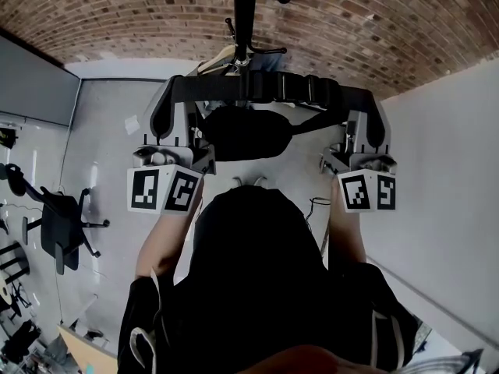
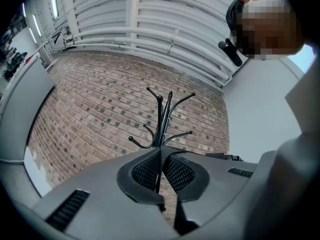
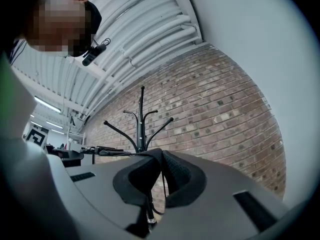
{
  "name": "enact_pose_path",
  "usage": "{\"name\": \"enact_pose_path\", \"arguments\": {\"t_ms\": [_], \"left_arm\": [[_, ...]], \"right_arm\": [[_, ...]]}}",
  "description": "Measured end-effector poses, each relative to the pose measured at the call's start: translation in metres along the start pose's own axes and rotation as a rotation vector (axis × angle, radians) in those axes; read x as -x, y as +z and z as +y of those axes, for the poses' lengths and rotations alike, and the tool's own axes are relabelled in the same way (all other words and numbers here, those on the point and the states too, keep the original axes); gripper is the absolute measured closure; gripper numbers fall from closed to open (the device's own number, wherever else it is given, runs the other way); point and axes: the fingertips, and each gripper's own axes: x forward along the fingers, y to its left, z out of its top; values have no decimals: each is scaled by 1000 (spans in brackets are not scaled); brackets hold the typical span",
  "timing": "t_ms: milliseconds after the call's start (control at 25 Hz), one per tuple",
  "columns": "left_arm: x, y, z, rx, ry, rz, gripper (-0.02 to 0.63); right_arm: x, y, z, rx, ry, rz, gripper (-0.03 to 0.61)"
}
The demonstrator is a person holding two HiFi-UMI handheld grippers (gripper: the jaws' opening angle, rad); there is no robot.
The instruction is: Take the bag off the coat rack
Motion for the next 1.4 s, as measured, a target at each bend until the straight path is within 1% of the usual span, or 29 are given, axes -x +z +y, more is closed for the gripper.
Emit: {"name": "enact_pose_path", "arguments": {"t_ms": [240,440,600,880,1120,1280,1400], "left_arm": [[16,1,-5,-19,-12,9,592],[25,-8,-4,13,-32,39,592],[33,-14,-7,10,-32,50,592],[43,-20,-10,32,-41,57,592],[50,-11,-10,26,-19,41,592],[57,0,-11,10,-16,29,592],[65,2,-9,-18,-2,32,592]], "right_arm": [[12,7,7,2,14,9,557],[20,5,9,19,18,19,557],[29,-2,7,32,12,41,556],[45,-8,8,38,1,61,557],[48,1,17,87,21,38,557],[53,3,24,62,35,42,557],[55,4,30,55,49,49,557]]}}
